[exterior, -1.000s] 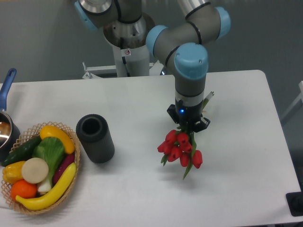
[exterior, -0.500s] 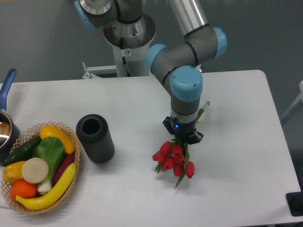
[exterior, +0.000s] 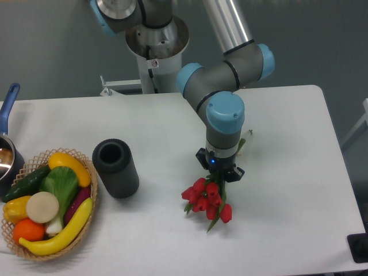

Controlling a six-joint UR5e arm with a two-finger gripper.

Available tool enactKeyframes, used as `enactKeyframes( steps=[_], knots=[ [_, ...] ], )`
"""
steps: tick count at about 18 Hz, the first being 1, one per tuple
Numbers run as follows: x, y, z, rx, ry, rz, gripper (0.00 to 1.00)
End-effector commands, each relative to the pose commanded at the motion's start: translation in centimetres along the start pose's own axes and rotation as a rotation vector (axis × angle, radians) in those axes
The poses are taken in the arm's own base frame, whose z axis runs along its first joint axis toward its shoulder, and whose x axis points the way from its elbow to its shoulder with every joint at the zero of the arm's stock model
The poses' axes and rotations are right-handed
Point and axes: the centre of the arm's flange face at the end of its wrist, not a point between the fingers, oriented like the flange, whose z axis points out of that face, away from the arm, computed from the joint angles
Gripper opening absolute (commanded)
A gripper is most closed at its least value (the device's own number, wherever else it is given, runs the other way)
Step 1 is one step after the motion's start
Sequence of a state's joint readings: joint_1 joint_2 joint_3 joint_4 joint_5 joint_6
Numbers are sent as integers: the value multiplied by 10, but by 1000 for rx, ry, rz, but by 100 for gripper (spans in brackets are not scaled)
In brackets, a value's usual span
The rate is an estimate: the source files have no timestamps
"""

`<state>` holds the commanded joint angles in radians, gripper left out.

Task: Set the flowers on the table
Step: 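Open the gripper to release the tulips onto the table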

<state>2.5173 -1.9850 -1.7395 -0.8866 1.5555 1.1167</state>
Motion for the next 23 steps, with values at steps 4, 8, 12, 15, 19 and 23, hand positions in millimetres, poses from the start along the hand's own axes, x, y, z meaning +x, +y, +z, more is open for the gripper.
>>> enactKeyframes(
  steps=[4, 8, 12, 15, 19, 23],
  knots=[
    [-1, 0, 0, 4, -8, 2, 47],
    [-3, 0, -2, 19, -13, -3, 93],
    [-7, 4, -8, 76, 2, -21, 100],
    [-18, 17, -22, 90, -21, -47, 100],
    [-43, 44, -38, 98, -54, -95, 100],
    [-46, 45, -41, 95, -67, -61, 100]
  ],
)
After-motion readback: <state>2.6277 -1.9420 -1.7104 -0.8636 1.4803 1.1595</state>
